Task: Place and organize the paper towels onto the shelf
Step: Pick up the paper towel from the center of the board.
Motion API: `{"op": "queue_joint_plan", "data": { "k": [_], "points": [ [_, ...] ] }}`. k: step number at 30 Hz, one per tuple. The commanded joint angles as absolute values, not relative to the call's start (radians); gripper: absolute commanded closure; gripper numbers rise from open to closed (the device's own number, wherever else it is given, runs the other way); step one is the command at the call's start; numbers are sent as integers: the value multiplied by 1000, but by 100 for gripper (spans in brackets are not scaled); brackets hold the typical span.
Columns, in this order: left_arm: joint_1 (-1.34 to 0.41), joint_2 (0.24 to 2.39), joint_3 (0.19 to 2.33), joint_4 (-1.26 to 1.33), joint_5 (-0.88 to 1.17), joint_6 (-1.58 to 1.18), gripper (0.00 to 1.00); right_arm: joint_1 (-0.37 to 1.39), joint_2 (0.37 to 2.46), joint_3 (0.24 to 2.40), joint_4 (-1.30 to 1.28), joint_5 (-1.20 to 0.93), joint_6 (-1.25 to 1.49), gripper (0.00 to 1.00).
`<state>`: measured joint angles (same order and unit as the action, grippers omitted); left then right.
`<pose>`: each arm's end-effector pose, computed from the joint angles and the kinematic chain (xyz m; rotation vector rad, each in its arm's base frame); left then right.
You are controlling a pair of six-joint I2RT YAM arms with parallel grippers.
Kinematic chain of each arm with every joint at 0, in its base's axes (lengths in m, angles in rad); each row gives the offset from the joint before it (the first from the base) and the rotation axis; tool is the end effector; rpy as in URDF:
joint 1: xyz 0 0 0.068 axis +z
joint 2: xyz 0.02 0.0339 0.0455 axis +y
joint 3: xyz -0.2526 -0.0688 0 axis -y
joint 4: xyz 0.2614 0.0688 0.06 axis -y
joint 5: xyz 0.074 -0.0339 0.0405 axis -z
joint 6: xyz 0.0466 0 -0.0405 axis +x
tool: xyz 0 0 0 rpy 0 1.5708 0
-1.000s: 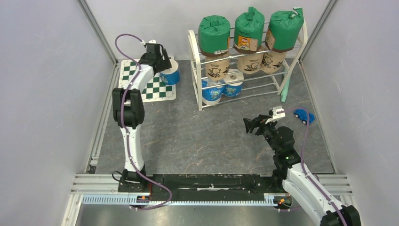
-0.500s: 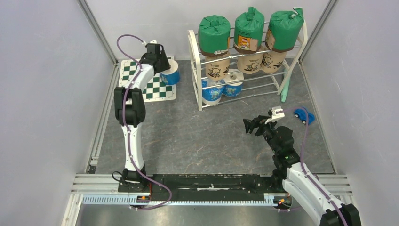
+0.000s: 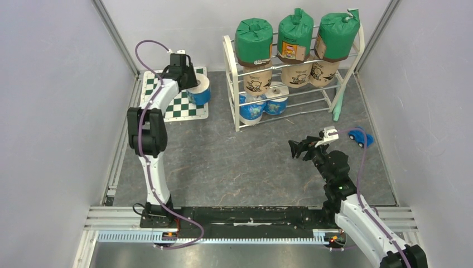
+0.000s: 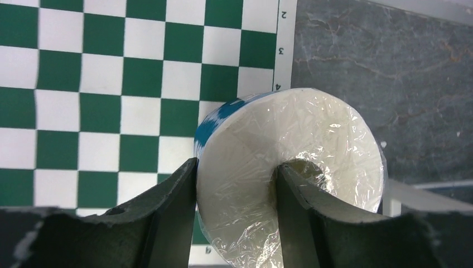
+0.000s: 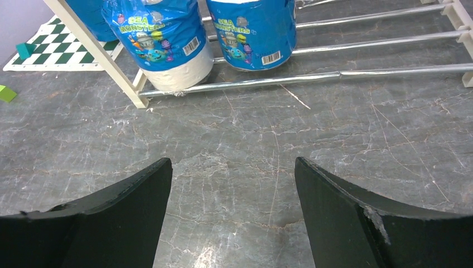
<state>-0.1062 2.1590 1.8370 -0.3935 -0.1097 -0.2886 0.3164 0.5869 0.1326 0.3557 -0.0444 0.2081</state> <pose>0.5155 -0.0498 0.2189 -0.2647 2.2670 -0.0811 0.1807 0.0613 0.1807 -0.1252 1.6829 0.4325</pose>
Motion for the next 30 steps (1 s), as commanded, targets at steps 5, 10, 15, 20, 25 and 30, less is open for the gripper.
{"op": "queue_joint_plan", "data": {
  "k": [5,10,15,20,25,30],
  "points": [
    [-163,1793,1617,-284,-187,-14,67,316,558,160,370,-103,198,17],
    [-255,1531,1387,-265,-326,116,66,316,565,179,387,-201,209,16],
    [-368,1255,1143,-241,-409,220,67,318,571,195,405,-300,218,16],
    [-540,1027,952,-286,-484,281,67,327,607,214,431,-388,225,15],
    [-640,779,824,-366,-344,332,69,348,680,248,503,-547,268,15],
    [-646,590,741,-390,-48,360,77,385,785,256,719,-695,404,15]
  ]
}}
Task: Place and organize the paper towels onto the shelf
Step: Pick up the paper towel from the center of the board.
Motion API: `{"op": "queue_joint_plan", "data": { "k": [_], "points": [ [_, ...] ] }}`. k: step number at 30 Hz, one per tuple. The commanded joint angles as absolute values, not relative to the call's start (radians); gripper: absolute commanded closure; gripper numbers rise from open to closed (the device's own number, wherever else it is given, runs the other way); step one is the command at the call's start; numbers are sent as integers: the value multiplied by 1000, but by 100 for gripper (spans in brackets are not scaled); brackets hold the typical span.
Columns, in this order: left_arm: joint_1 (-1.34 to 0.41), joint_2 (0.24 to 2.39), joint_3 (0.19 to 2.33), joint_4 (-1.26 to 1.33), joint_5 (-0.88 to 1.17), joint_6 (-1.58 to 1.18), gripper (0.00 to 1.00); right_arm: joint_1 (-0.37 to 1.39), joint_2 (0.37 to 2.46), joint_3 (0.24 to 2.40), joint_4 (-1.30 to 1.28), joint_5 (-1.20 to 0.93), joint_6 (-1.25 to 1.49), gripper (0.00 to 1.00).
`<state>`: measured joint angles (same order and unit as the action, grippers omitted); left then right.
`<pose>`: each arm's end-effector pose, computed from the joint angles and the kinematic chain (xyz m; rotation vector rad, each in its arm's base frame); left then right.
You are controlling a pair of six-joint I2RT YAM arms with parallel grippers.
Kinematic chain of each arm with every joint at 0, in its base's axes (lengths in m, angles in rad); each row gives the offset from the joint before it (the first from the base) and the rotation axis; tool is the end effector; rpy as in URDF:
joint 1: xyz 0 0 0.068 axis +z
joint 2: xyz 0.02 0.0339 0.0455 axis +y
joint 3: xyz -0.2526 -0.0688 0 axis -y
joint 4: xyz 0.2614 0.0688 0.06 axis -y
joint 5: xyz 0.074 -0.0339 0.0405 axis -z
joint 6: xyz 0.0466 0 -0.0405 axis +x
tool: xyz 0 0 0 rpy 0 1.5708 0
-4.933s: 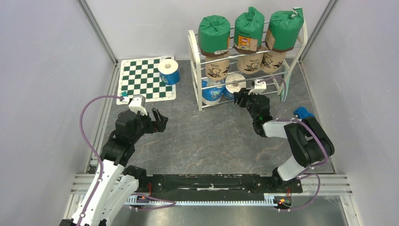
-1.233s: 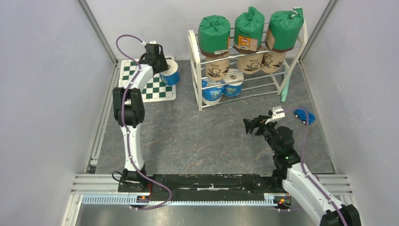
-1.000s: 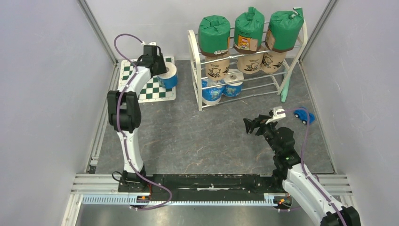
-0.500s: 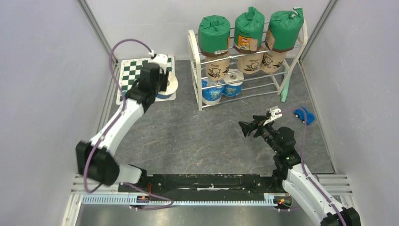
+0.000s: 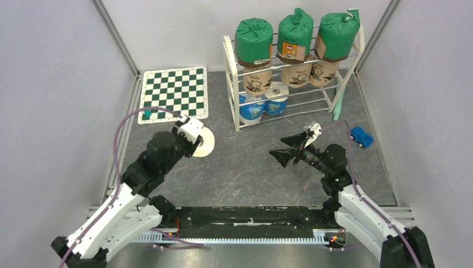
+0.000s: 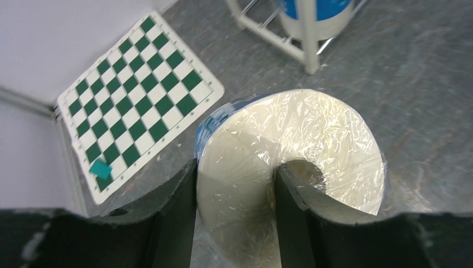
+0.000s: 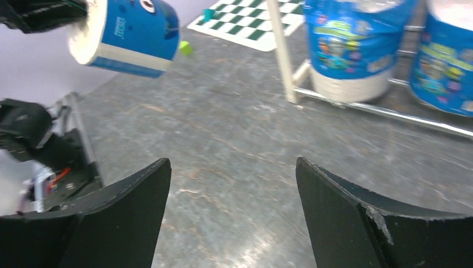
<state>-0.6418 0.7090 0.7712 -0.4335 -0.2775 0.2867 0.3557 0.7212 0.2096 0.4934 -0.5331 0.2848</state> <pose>0.1648 -0.1072 0.3110 0.6953 1.7976 0.0320 0.1808 0.0924 0.2026 -0.4877 1.5910 0.9134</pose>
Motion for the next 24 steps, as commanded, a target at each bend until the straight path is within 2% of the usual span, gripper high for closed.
{"op": "queue_joint_plan", "data": {
  "k": [1,6,10,16,24],
  "points": [
    [-646,559,726,-379,11,363,75,396,806,260,759,-705,420,15],
    [-646,464,660,-269,255,312,72,480,919,289,949,-749,514,15],
    [-646,426,580,-59,353,177,72,530,993,310,1137,-794,584,15],
    [-646,379,441,312,352,-78,74,531,1073,301,1434,-853,735,16],
    [-646,400,327,730,359,-351,74,500,1048,289,1434,-863,725,16]
  ]
}}
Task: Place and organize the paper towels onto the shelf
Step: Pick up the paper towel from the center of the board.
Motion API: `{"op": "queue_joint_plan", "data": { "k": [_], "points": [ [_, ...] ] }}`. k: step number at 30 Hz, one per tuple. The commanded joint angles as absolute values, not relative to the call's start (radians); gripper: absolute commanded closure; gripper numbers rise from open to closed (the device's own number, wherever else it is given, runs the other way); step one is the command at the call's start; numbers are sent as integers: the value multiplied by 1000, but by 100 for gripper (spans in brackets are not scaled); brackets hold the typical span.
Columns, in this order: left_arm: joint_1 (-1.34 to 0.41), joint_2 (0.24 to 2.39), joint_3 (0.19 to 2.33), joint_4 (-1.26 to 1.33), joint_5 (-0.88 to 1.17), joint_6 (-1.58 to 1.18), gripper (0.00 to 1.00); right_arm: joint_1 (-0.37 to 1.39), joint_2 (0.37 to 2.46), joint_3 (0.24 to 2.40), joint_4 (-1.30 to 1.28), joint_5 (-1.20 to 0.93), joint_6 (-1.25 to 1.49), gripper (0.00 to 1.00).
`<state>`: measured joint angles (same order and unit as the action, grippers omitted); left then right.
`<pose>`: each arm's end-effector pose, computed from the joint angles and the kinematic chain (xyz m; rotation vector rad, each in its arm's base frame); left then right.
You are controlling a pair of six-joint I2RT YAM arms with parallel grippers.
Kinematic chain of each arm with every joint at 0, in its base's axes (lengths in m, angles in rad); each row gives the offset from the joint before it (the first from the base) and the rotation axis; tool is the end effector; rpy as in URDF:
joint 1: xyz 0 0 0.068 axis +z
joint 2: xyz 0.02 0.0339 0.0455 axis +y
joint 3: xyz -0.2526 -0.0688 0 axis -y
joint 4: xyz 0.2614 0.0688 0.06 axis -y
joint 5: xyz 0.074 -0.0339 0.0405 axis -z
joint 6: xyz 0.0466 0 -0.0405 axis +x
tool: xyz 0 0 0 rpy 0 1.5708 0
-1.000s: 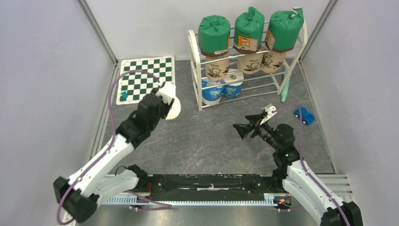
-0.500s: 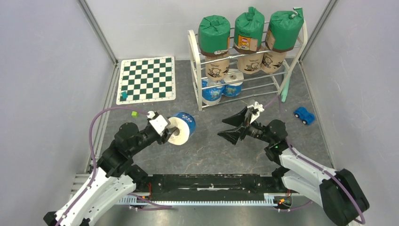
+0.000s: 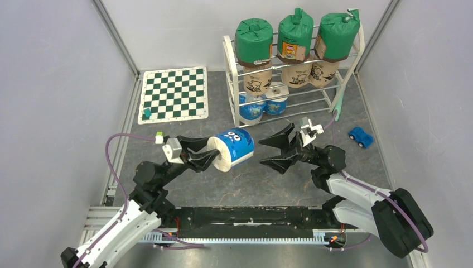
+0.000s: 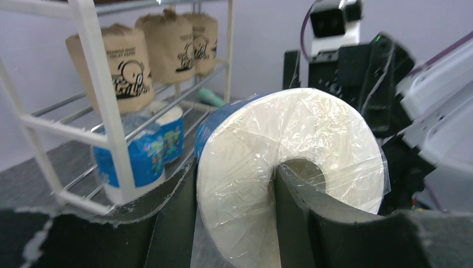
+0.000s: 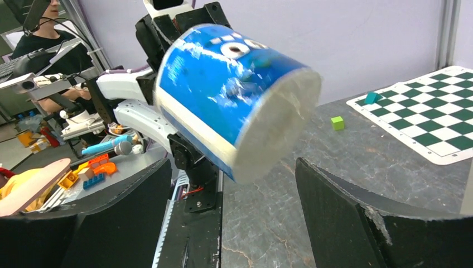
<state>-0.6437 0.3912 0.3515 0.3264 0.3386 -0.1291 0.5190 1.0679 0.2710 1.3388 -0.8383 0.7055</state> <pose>0.1212 -0.1103 0.2927 0.6269 1.1983 -0.8732 0.1686 0.1362 0.2440 -0.7404 1.1443 1.4787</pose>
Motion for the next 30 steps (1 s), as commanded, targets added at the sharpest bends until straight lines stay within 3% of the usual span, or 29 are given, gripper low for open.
{"op": "queue_joint_plan", "data": {
  "k": [1,12,18,30],
  "points": [
    [-646,418,318,776,366,-387,74,499,1049,291,1439,-866,728,16],
    [-646,667,322,1140,482,-629,73,503,1173,327,1954,-940,1037,16],
    [-646,733,318,1210,484,-658,73,520,1143,338,1949,-940,1008,18],
    [-646,671,282,1129,404,-633,74,520,1002,344,1812,-942,892,15]
  ]
}}
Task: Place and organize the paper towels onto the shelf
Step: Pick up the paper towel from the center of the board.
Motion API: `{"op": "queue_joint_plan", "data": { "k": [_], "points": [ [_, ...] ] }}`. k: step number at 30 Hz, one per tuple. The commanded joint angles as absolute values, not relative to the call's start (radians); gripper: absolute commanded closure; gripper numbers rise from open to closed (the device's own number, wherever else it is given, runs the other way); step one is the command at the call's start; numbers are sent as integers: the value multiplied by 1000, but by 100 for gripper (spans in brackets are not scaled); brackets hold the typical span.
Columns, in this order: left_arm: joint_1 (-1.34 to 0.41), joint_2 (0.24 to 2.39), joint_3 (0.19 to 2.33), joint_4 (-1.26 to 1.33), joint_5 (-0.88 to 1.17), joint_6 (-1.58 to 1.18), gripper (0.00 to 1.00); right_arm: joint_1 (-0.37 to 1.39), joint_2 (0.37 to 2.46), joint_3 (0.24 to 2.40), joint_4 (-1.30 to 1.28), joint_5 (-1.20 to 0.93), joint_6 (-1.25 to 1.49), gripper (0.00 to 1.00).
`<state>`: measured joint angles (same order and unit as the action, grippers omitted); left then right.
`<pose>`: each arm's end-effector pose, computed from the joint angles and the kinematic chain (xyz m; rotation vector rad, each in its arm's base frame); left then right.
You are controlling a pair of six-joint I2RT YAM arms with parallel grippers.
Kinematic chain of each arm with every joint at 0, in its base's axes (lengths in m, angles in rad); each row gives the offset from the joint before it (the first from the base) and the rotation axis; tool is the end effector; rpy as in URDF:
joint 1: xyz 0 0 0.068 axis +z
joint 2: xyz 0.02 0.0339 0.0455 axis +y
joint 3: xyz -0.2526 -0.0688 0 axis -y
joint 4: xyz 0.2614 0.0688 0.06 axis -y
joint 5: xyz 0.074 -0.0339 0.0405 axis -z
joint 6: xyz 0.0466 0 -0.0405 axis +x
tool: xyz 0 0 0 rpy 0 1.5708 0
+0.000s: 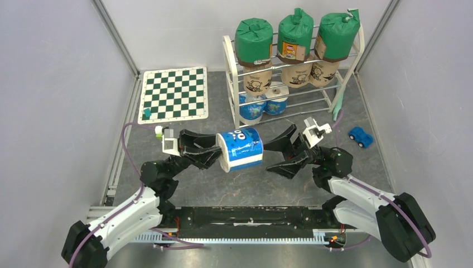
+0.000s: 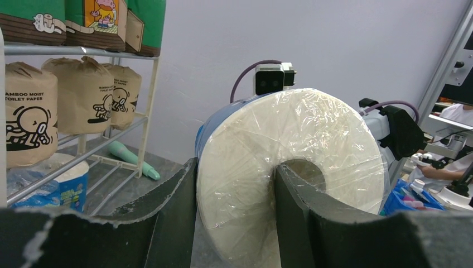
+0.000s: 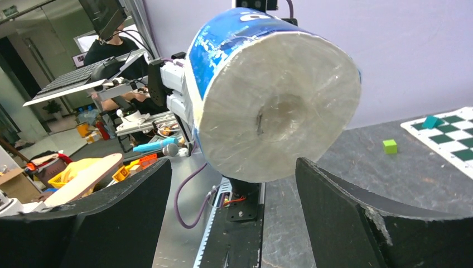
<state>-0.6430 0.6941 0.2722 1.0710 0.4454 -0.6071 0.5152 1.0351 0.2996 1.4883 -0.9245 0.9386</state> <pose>0.1331 -0.1248 0.2929 0.4669 0.9768 -1.3417 0.1554 0.1307 0.2696 -0.7880 1.0515 1.6434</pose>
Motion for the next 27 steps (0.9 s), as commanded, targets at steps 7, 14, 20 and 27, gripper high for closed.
{"op": "queue_joint_plan", "data": {
  "k": [7,14,20,27],
  "points": [
    [-646,736,307,1185,472,-689,73,528,1033,379,1901,-942,959,15],
    [-647,787,312,1256,477,-721,73,553,1050,402,1919,-943,977,15],
    [-650,817,324,1275,485,-732,73,570,1065,405,1933,-940,975,15],
    [-658,848,323,1335,480,-746,72,599,1089,438,1936,-943,980,15]
  ]
}}
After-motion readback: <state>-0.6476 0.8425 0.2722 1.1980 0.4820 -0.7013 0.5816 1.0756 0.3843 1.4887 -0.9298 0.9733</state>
